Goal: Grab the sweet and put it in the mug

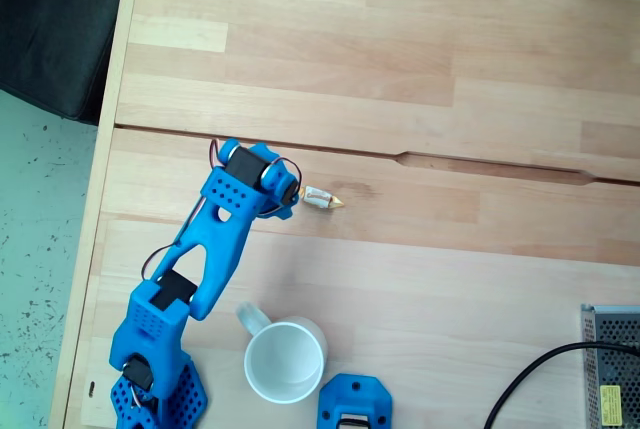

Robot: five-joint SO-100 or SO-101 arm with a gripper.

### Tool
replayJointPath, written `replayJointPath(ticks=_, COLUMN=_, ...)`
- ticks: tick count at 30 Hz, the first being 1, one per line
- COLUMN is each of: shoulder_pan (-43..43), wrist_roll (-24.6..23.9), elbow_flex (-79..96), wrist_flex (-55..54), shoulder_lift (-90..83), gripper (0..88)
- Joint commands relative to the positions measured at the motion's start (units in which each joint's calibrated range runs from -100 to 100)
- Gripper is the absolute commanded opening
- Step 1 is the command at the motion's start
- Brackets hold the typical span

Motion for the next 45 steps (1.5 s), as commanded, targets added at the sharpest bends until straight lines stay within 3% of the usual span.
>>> replayJointPath(ticks=1, shoulder_pan=1.08, wrist_roll=-5.62, elbow_flex=-2.85, wrist_flex=0.50, shoulder_lift=-4.72, gripper=18.0)
replayJointPath(ticks=10, shoulder_pan=0.50, wrist_roll=-18.66, elbow_flex=-2.94, wrist_flex=0.50, shoulder_lift=-4.89, gripper=17.9)
replayJointPath(ticks=14, shoulder_pan=0.93, wrist_roll=-21.10, elbow_flex=-2.94, wrist_flex=0.50, shoulder_lift=-4.89, gripper=18.8)
replayJointPath(ticks=30, shoulder_pan=1.44, wrist_roll=-22.03, elbow_flex=-5.17, wrist_flex=0.41, shoulder_lift=-4.46, gripper=18.1)
replayJointPath(ticks=39, shoulder_pan=12.04, wrist_roll=-21.44, elbow_flex=-4.99, wrist_flex=-5.31, shoulder_lift=-3.17, gripper=17.9)
replayJointPath(ticks=45, shoulder_pan=12.55, wrist_roll=-21.68, elbow_flex=-5.08, wrist_flex=-9.75, shoulder_lift=-3.25, gripper=18.4)
